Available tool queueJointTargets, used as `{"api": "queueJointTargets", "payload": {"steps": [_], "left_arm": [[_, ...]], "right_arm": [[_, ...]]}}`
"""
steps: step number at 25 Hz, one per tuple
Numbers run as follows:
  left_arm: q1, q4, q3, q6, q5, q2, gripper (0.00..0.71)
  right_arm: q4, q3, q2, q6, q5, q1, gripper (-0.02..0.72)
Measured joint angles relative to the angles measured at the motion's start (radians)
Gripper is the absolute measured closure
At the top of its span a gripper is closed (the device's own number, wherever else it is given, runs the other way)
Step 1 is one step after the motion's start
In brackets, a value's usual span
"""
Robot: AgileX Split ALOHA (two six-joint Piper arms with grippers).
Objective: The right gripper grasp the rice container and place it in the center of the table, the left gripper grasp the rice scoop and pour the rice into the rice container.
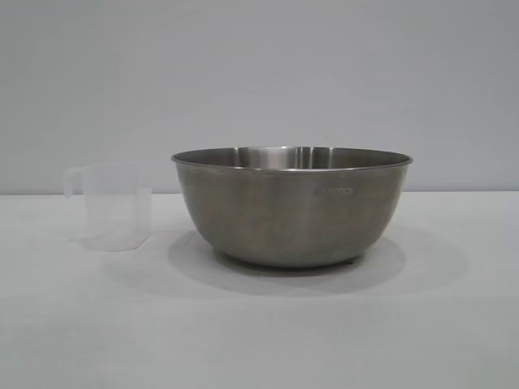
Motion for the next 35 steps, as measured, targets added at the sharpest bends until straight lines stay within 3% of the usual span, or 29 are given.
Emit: {"api": "queueJointTargets", "payload": {"steps": [4, 9, 35], "left_arm": [[0.133, 0.0, 0.0, 0.0, 0.0, 0.0, 0.309], [0.216, 0.0, 0.0, 0.0, 0.0, 0.0, 0.309], [0.225, 0.0, 0.0, 0.0, 0.0, 0.0, 0.309]], "right_arm": [[0.0, 0.0, 0.0, 0.0, 0.0, 0.0, 0.141], [0.0, 0.0, 0.0, 0.0, 0.0, 0.0, 0.141], [0.0, 0.0, 0.0, 0.0, 0.0, -0.02, 0.141]]}}
